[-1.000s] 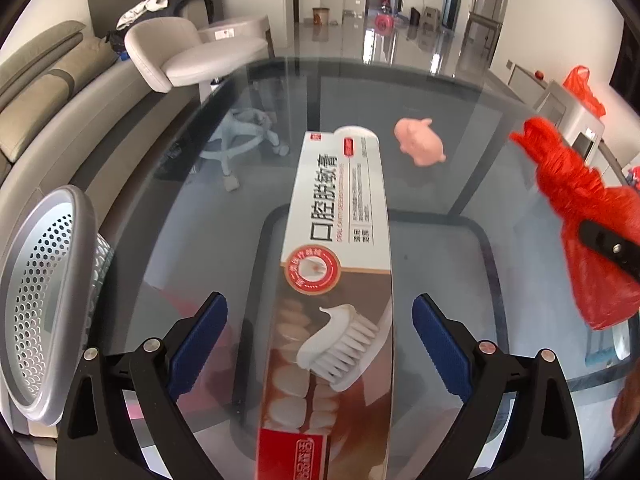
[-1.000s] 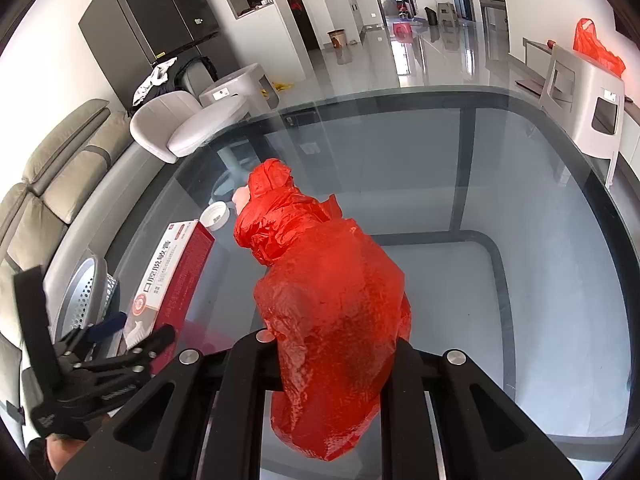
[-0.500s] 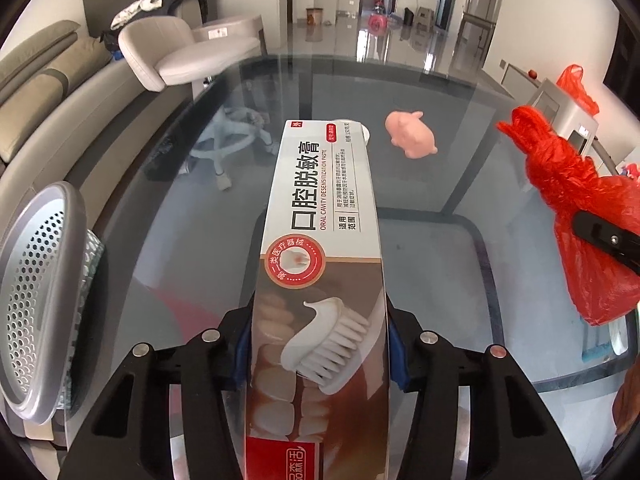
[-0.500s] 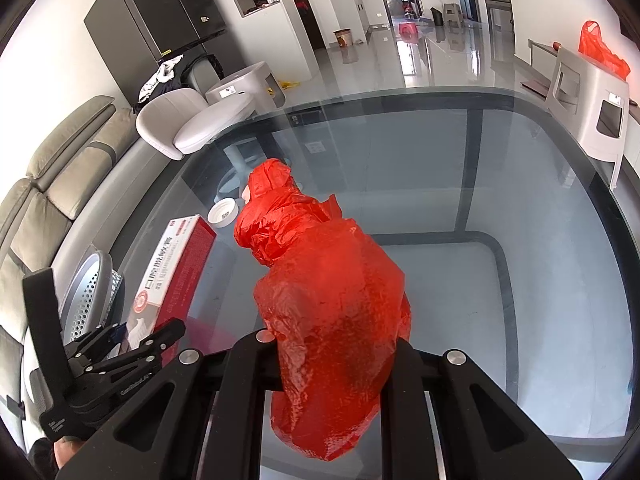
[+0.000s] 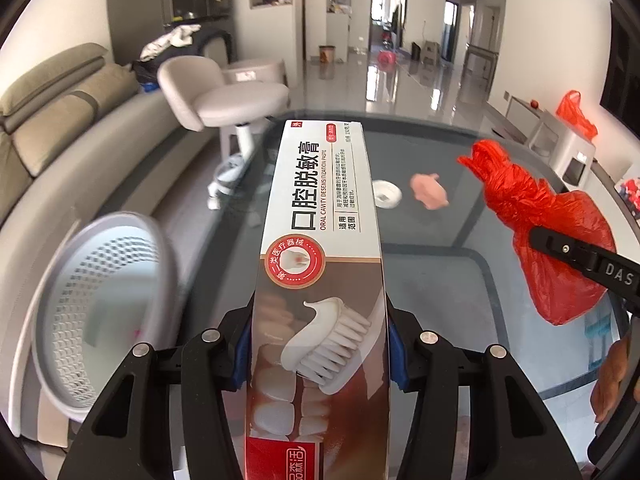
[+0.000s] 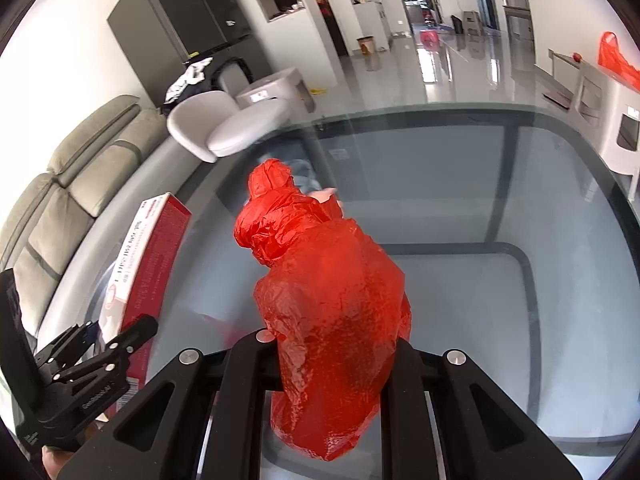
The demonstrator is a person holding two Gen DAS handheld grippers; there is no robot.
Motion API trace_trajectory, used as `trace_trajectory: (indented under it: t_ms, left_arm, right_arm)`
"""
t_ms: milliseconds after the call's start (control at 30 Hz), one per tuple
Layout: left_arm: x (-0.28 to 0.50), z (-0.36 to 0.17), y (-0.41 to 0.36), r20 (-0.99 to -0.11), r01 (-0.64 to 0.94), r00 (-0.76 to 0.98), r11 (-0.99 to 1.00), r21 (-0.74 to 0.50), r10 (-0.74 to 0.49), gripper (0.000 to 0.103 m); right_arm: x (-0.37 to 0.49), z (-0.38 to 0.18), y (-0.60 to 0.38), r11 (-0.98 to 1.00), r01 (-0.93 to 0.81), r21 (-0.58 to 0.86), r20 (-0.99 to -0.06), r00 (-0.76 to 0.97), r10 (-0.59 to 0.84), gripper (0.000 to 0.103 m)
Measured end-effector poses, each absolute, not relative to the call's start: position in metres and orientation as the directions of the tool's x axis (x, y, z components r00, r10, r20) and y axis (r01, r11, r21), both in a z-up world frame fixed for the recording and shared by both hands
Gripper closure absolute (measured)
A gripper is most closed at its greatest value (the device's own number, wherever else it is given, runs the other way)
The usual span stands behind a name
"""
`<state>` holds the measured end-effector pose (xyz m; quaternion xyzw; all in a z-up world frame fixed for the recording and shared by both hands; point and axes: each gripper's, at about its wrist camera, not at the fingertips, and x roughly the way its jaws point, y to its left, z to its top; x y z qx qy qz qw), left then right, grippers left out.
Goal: Collect trash
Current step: 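Carry the bag and box over the wastebasket and open both tools to drop them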
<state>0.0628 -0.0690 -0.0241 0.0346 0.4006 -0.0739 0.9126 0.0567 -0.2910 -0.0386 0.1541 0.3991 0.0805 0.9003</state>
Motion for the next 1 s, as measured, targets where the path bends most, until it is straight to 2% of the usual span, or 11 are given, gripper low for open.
trace_trajectory:
  t_ms: [267, 500, 767, 1000]
  left_arm:
    - [0.042, 0.003, -0.003, -0.71, 0.084, 0.702, 0.996, 0.006, -0.055, 0.053]
    - [0.03, 0.009, 0.072, -0.704, 0.0, 0.71, 1.0, 0.021, 0.015, 0.053]
    - [0.034, -0.011, 0.146, -0.726, -0.081, 0.683, 0.996, 0.04, 0.085, 0.053]
    - [0.046, -0.041, 0.176, -0.757, -0.099, 0.648, 0.995, 0.021, 0.08, 0.053]
  right_arm:
    - [0.061, -0.02, -0.225, 0.917, -0.114, 0.383, -0.649, 0.674, 0.354, 0.089]
    - [0.076, -0.021, -0.144, 0.91, -0.201, 0.363, -0.665, 0.629, 0.404, 0.089]
    - [0.093, -0.043, -0.061, 0.883, -0.261, 0.391, -0.691, 0.551, 0.468, 0.089]
    - [0.105, -0.051, -0.008, 0.872, -0.318, 0.372, -0.711, 0.507, 0.488, 0.089]
